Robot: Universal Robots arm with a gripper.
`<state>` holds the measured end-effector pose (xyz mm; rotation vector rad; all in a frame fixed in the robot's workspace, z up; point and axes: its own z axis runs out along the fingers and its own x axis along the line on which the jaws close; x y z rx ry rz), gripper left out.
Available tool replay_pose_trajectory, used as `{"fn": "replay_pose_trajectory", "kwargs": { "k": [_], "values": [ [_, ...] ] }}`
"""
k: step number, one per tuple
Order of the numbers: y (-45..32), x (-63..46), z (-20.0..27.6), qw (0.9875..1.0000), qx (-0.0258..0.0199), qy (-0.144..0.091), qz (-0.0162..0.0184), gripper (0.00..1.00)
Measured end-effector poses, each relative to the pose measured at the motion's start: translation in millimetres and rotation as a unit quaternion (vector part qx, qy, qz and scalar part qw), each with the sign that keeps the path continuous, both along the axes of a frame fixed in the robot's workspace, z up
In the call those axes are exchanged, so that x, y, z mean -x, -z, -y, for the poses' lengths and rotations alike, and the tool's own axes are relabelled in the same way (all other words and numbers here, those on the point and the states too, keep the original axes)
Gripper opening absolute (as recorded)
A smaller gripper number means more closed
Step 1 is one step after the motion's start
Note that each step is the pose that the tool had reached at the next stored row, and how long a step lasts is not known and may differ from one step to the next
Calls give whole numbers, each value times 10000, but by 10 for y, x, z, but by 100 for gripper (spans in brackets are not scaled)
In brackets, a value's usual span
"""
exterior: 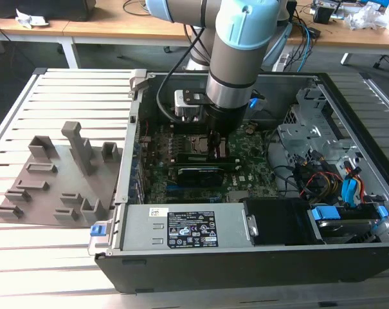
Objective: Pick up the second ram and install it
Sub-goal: 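Insert the second ram into the second slot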
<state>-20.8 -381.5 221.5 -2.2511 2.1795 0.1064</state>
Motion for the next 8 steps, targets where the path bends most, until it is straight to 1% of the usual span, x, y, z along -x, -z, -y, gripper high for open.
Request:
{"fn": "replay_pose_trajectory", "kwargs": {
  "k": [3,4,5,8],
  "values": [
    [7,0,-4,10000,0,1,-2,14],
    [11,1,-19,10000,-7,3,-1,14],
    [12,0,-22,10000,-9,3,-1,14],
    [16,0,-20,10000,-9,3,-1,14]
  ]
}}
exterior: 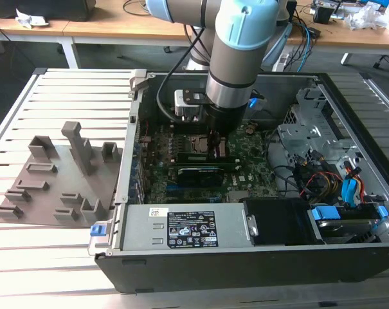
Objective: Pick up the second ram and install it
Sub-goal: 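Insert the second ram into the second slot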
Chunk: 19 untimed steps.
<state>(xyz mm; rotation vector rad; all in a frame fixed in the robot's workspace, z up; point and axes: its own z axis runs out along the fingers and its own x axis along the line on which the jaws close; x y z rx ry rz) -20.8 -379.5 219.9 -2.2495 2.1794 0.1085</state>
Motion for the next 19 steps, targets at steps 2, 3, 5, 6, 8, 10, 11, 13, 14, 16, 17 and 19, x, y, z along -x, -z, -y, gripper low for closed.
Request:
{"fn": "replay_pose_trajectory", "kwargs": {
  "k": [2,3,5,6,8,10,11,13,14,16,17,19],
  "values": [
    [3,0,1,10000,0,0,0,14],
    [5,0,2,10000,-1,0,0,14],
    [8,0,4,10000,-1,0,0,14],
    [9,0,5,10000,0,0,0,14],
    [14,0,6,10000,0,0,0,14],
    [16,-1,7,10000,-1,-2,1,14],
    [16,0,8,10000,-1,-10,0,14],
    [16,0,8,10000,-1,-19,0,14],
    [16,-1,8,10000,0,-28,1,14],
    [16,-1,8,10000,0,-47,0,14],
    [16,-1,8,10000,0,-67,0,14],
    [16,-1,8,10000,0,-96,0,14]
  ]
}}
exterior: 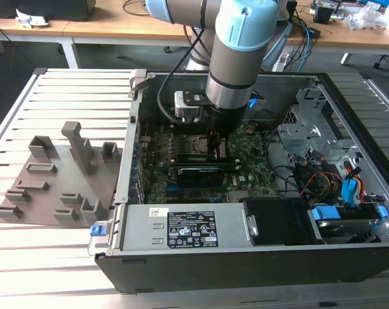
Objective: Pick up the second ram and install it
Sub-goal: 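Insert the second ram into the second slot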
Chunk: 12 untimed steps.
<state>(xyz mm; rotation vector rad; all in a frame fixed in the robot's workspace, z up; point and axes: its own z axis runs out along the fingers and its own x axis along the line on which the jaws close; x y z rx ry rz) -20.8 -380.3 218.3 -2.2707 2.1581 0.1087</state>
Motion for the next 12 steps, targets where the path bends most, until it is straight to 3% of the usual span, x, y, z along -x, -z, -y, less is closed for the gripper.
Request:
{"fn": "replay_pose_trajectory", "kwargs": {
  "k": [12],
  "values": [
    [-8,0,2,10000,1,-10,0,14]
  ]
}}
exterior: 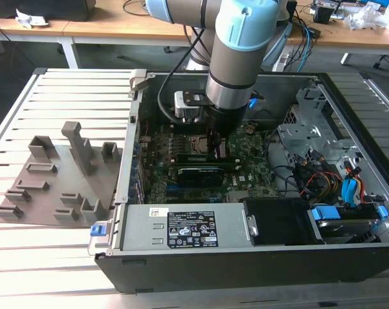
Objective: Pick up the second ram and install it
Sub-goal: 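Insert the second ram into the second slot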
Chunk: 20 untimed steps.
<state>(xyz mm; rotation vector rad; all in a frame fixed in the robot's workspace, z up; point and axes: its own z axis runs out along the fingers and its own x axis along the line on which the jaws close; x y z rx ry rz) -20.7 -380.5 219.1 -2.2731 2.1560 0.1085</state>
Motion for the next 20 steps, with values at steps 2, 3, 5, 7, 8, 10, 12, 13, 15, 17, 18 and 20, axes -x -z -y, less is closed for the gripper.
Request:
{"fn": "replay_pose_trajectory", "kwargs": {
  "k": [2,3,5,7,8,10,12,13,15,17,18,20],
  "values": [
    [0,0,-22,10000,1,0,0,14],
    [0,-1,-27,10000,0,-1,0,14],
    [0,0,-26,10000,-1,1,0,14],
    [1,0,-20,10000,-1,1,0,14],
    [1,0,-14,10000,-1,0,1,14],
    [3,-1,-12,10000,1,0,0,14],
    [7,-1,-12,10000,2,0,-1,14],
    [10,-1,-12,10000,2,0,0,14],
    [21,-1,-11,10000,2,0,0,14],
    [23,0,-10,10000,2,0,-1,14],
    [24,-1,-11,10000,0,0,0,14],
    [14,-1,-12,10000,-4,0,2,14]
  ]
}}
